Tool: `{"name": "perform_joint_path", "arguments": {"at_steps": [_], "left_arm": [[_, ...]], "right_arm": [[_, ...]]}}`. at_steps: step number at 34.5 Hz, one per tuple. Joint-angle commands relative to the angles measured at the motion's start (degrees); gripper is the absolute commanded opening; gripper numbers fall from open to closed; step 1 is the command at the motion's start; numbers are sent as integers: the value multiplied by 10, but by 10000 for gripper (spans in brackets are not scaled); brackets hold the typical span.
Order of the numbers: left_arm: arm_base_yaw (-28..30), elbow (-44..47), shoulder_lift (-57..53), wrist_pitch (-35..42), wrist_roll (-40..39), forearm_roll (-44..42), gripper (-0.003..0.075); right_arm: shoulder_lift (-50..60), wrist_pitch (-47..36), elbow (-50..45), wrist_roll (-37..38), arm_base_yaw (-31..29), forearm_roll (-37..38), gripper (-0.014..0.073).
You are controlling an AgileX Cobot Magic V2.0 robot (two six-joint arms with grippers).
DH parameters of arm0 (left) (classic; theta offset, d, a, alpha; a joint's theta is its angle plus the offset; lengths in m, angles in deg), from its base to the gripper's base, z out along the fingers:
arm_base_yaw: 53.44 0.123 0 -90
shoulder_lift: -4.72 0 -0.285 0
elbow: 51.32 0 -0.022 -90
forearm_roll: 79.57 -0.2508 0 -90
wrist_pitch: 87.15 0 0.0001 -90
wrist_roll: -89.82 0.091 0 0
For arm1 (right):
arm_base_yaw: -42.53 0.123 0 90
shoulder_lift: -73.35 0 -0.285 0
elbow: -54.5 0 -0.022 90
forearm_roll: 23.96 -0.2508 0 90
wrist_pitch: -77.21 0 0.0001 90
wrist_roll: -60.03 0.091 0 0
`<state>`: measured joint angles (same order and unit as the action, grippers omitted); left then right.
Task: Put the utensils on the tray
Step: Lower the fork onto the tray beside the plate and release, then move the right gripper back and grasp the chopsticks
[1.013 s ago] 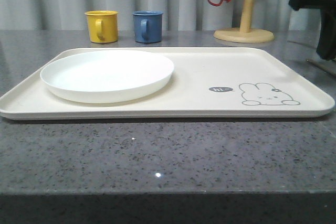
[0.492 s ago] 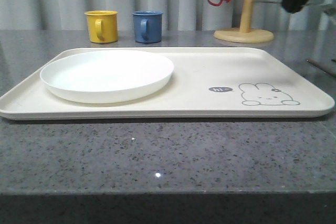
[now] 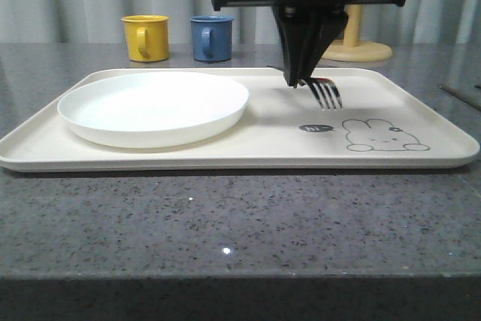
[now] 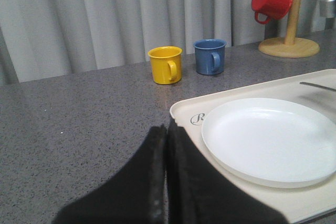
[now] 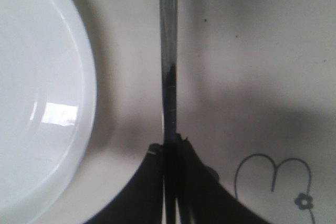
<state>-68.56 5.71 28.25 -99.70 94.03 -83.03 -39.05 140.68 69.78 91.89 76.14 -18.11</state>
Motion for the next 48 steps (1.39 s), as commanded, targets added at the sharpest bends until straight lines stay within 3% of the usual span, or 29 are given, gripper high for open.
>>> {"name": "perform_joint_path", "arguments": {"at_steps": [1, 13, 23, 30, 35, 48], "left_arm": [[-1, -16, 5, 49, -7, 1, -18], [-1, -16, 5, 49, -7, 1, -18], [-1, -16, 5, 49, -7, 1, -18], [-1, -16, 5, 49, -7, 1, -18], [-1, -16, 5, 49, -7, 1, -18], [-1, -16, 5, 49, -7, 1, -18]], "right_arm": [[11, -23, 20, 34, -1, 12, 16], [-11, -58, 20, 65, -1, 2, 18], [-11, -59, 20, 66, -1, -4, 176], [-11, -58, 22, 66, -1, -7, 198], [-7, -13, 52, 65, -2, 2, 198], [45, 94, 98, -67, -94, 14, 198]]}}
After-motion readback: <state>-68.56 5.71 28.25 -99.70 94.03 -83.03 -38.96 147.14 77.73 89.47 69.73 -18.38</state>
